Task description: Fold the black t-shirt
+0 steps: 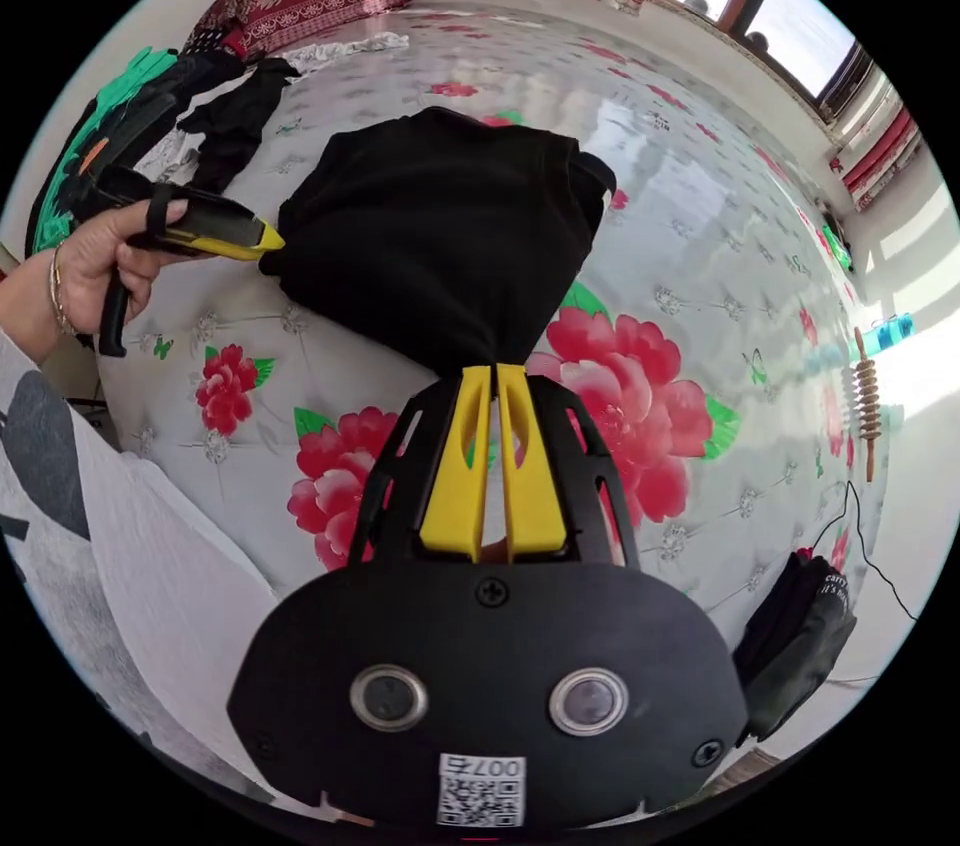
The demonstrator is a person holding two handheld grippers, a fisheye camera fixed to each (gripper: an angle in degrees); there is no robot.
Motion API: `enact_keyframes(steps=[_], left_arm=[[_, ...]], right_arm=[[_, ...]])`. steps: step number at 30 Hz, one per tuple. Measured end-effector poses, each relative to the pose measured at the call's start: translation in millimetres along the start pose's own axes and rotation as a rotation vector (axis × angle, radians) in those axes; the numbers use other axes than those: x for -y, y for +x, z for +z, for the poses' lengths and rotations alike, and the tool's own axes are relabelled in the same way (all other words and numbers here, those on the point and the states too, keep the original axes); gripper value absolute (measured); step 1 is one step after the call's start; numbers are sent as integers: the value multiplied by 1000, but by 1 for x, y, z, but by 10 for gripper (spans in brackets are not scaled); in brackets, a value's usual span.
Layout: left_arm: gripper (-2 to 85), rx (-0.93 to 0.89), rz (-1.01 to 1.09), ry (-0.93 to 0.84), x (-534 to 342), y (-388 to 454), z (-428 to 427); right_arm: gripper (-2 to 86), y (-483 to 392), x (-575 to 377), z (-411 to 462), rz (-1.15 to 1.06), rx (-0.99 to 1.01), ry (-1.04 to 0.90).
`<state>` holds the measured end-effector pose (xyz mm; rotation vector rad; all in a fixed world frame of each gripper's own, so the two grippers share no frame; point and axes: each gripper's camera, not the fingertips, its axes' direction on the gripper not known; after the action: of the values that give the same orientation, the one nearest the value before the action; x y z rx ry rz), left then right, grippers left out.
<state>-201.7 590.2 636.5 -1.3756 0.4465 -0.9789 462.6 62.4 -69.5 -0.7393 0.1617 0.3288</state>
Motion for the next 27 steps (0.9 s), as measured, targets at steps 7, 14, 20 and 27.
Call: enact_keyframes(steps=[7, 14, 20, 27], left_arm=[[77, 0, 103, 52, 6, 5, -36], [129, -207, 70, -57, 7, -13, -11], [140, -271, 78, -146, 42, -4, 20], [74, -317, 137, -118, 46, 9, 14]], right_arm=[[14, 107, -32, -35, 170, 308, 41], [79, 250, -83, -9, 647, 872, 113], [75, 289, -90, 30, 791, 1029, 38], [41, 311, -112, -14, 792, 996, 82]])
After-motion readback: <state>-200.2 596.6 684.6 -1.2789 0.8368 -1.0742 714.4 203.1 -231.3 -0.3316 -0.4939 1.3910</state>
